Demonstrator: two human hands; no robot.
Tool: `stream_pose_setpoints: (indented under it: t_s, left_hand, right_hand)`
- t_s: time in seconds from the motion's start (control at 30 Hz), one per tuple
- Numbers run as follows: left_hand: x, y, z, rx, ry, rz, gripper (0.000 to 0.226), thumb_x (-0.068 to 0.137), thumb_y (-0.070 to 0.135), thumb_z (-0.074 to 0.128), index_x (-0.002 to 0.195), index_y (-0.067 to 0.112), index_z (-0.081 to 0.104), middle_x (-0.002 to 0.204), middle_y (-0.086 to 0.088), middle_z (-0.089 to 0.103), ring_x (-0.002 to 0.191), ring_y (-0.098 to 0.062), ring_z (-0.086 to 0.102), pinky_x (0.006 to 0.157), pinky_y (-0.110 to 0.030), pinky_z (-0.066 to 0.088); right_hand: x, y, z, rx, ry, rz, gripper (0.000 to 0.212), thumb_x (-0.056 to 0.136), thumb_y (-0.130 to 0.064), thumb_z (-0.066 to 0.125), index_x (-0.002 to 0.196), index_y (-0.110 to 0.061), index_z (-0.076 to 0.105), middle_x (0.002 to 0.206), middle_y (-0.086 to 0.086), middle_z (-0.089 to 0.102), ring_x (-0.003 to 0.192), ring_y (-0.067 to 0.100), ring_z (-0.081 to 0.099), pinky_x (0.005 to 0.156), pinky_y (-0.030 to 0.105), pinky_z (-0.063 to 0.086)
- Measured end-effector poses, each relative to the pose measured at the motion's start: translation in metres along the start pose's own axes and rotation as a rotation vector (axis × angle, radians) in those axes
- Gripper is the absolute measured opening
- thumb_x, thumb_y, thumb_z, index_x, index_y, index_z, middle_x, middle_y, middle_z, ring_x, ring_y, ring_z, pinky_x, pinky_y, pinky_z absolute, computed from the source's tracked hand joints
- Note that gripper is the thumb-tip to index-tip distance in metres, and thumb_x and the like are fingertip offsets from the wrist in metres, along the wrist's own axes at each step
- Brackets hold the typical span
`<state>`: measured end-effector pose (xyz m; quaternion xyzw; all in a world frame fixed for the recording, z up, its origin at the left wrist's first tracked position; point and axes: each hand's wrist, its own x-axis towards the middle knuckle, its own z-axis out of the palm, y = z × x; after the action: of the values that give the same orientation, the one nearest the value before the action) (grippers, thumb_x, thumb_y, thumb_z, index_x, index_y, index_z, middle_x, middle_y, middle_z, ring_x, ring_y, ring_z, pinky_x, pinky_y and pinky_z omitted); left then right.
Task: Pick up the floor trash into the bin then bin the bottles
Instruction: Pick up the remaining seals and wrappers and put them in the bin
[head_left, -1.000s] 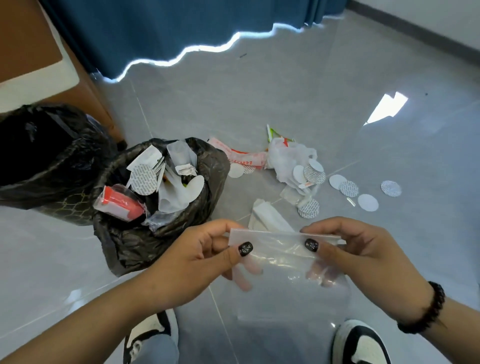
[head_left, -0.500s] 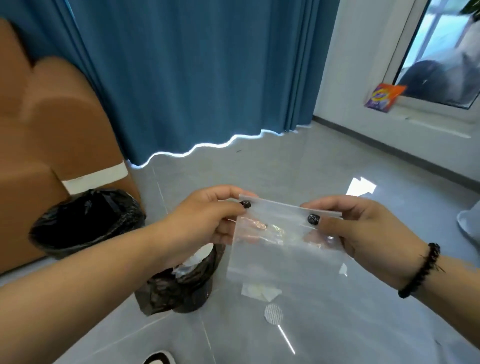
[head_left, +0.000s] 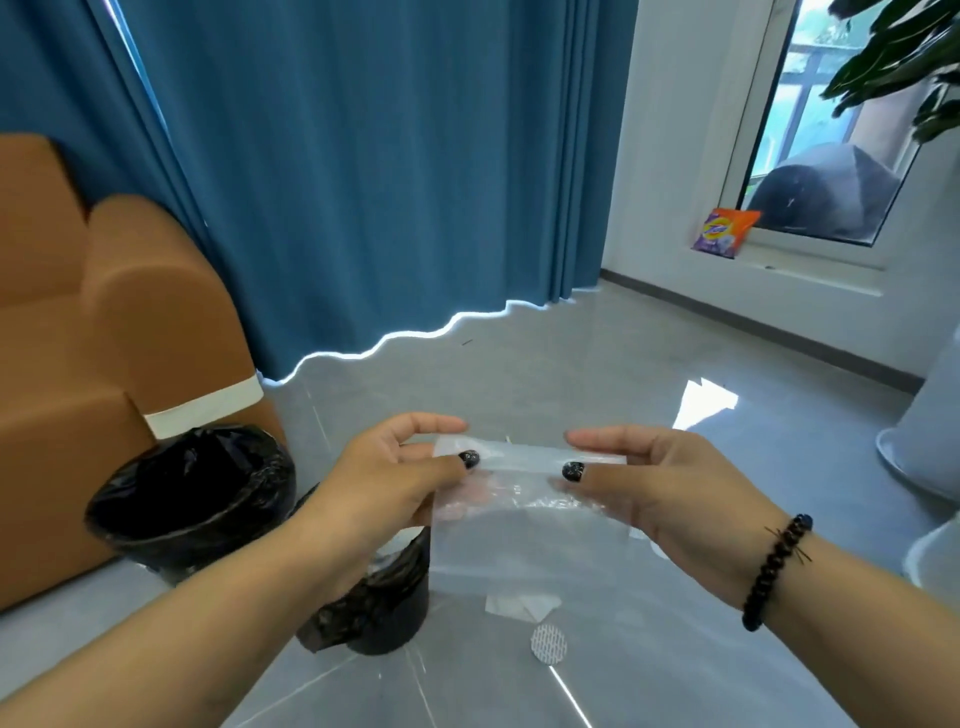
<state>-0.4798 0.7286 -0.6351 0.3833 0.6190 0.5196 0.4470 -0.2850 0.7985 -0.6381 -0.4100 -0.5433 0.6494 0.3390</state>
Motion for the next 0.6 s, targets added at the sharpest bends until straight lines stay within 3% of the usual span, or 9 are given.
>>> stream_pose_setpoints:
  t_s: [0.17,0.27,0.37,0.5,0.6]
  left_hand:
    - [-0.003,0.003,-0.008,-0.008,-0.080,0.033,0.023,0.085,0.002,0.065,0.107,0.008,0.065,0.091,-0.011,0.075,0.076,-0.021,0.072,0.059,-0.022,0.057]
    - [-0.003,0.006,-0.008,-0.055,-0.083,0.050,0.015,0.088,-0.003,0.058,0.101,0.002,0.065,0.081,-0.011,0.073,0.058,-0.015,0.068,0.044,-0.018,0.050]
    - [-0.005,0.003,-0.008,-0.085,-0.091,0.033,0.019,0.090,-0.009,0.050,0.094,-0.001,0.067,0.076,-0.014,0.069,0.046,-0.012,0.063,0.033,-0.012,0.039]
    - [0.001,-0.002,-0.012,-0.120,-0.083,0.011,0.020,0.089,0.000,0.052,0.096,-0.004,0.070,0.089,-0.021,0.073,0.056,-0.015,0.067,0.033,-0.011,0.038]
    - [0.005,-0.007,-0.016,-0.119,-0.058,0.009,0.016,0.087,0.009,0.063,0.095,-0.002,0.072,0.092,-0.019,0.074,0.070,-0.022,0.070,0.040,-0.014,0.046]
  right_hand:
    - [-0.005,0.001,0.000,-0.067,-0.050,0.015,0.016,0.079,0.007,0.066,0.093,-0.001,0.070,0.086,0.011,0.073,0.068,0.023,0.070,0.053,0.022,0.054]
    - [-0.002,-0.003,0.001,-0.025,-0.013,-0.019,0.016,0.080,0.010,0.062,0.087,-0.002,0.070,0.076,0.013,0.070,0.057,0.018,0.066,0.045,0.020,0.050]
    - [0.004,-0.006,0.003,0.076,0.019,-0.005,0.019,0.081,0.012,0.057,0.083,0.000,0.072,0.073,0.017,0.070,0.054,0.019,0.066,0.048,0.021,0.053]
    - [0.013,0.001,0.008,0.098,0.029,-0.009,0.017,0.080,0.011,0.055,0.081,0.006,0.072,0.075,0.018,0.070,0.060,0.019,0.068,0.054,0.022,0.056]
    - [0.018,0.013,0.012,0.078,0.021,-0.055,0.009,0.073,0.002,0.067,0.077,0.009,0.072,0.084,0.017,0.073,0.073,0.024,0.070,0.070,0.027,0.060]
